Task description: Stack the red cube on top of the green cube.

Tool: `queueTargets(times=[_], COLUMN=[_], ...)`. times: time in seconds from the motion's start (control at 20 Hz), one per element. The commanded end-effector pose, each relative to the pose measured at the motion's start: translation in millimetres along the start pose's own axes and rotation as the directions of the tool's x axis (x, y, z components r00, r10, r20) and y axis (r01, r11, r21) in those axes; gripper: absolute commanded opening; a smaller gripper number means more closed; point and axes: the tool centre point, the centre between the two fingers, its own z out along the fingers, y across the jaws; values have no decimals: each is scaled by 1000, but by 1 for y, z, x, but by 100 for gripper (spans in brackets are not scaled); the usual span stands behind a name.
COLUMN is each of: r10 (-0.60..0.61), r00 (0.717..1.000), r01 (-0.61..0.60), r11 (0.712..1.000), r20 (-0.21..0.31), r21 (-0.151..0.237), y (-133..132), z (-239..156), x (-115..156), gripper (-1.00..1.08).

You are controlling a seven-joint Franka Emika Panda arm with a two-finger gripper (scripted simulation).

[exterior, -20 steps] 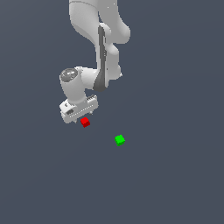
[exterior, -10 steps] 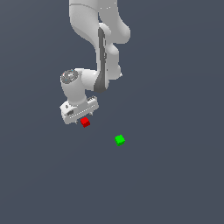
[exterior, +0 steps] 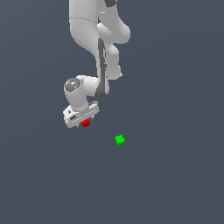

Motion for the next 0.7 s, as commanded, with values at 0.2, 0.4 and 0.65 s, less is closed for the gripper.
queueTargets(times=[0.2,0.4,0.65], r10=[0,0,0], r00=[1000,1000,1000], r01=[0,0,0], r11=[1000,1000,1000], r20=[-1,-1,-1], r21=[-1,-1,-1], y=[1,1,1], z=[4,4,4], x=[1,1,1], gripper=[-100,-100,-100])
